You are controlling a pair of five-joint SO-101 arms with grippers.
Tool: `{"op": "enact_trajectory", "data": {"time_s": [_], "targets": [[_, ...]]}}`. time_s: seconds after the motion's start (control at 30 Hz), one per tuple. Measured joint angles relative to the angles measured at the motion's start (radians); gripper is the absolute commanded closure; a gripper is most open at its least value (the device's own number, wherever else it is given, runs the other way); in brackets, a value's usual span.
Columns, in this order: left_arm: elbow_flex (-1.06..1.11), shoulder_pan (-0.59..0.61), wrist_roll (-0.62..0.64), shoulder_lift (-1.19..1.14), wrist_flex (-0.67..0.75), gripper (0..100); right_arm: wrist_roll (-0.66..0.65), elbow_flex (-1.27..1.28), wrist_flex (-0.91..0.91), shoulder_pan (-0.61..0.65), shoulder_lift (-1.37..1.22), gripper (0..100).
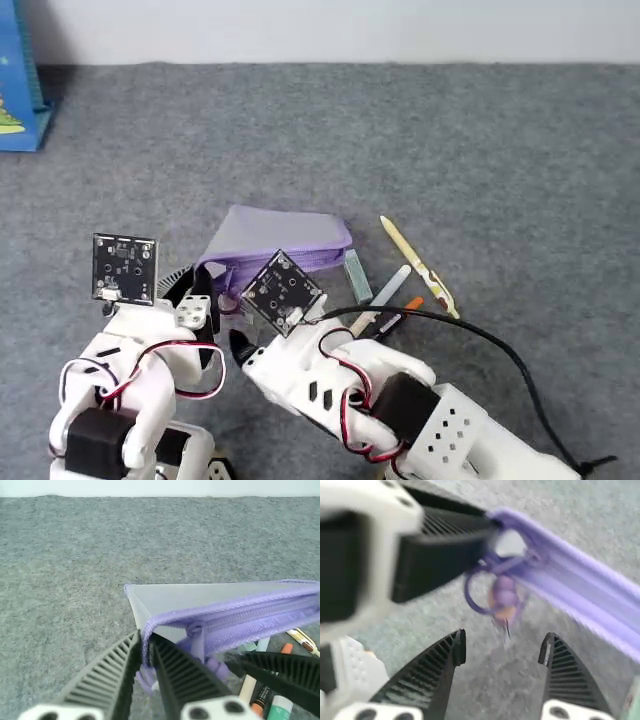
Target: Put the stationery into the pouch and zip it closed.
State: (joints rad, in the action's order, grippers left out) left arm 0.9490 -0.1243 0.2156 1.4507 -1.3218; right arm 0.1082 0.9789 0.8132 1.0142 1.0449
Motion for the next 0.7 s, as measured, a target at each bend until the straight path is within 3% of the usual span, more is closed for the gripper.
{"op": "enact_trajectory", "data": {"time_s": [0.5,0.57,0.7], "targets": [[0.008,0.003,0.0,0.003,0.0,99,0.002,0.104,-0.27,-0.006,-0.002,75.3],[0.017,0.002,0.002,0.008,0.0,99,0.002,0.13,-0.31,-0.02,-0.002,79.3],[0.017,0.003,0.0,0.006,0.0,99,0.002,0.155,-0.351,-0.032,-0.002,96.3]]}}
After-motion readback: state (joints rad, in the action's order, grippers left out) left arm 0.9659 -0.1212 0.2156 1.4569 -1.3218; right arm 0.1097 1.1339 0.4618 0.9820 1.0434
